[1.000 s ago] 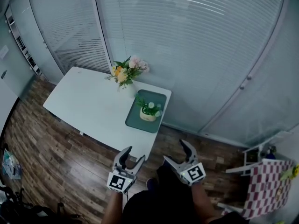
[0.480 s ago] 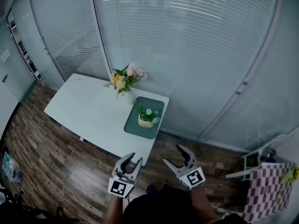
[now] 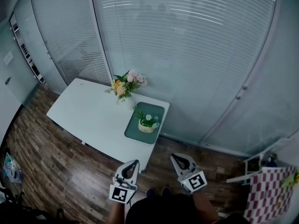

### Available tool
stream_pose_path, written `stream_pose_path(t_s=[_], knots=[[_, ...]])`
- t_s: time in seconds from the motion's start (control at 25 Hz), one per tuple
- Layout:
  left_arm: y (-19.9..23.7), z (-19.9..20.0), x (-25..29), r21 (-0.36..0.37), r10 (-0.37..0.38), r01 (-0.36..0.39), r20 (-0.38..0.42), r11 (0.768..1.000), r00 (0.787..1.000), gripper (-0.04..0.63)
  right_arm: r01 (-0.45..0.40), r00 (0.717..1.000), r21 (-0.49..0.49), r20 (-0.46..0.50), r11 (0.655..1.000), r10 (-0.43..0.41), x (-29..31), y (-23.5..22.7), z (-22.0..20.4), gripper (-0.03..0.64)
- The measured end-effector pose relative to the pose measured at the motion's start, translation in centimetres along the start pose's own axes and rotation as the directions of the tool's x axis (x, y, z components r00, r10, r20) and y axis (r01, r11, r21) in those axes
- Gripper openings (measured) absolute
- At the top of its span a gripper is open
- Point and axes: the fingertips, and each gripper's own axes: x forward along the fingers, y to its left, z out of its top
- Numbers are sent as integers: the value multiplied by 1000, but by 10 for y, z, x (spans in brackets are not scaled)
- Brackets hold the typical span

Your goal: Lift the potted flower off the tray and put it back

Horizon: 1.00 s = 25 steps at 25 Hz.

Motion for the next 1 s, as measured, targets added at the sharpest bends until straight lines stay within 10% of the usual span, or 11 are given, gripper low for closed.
stream_pose_path(t_s=[0.36, 1.0], knots=[[-1, -4, 9, -3, 19, -19, -21, 1000, 1000, 7, 2, 995, 157, 99, 988, -18, 3, -21, 17, 3], [1, -6, 10, 33, 32, -31, -38, 999, 999, 6, 11, 997, 72, 69, 997, -16, 11, -31, 30, 3]])
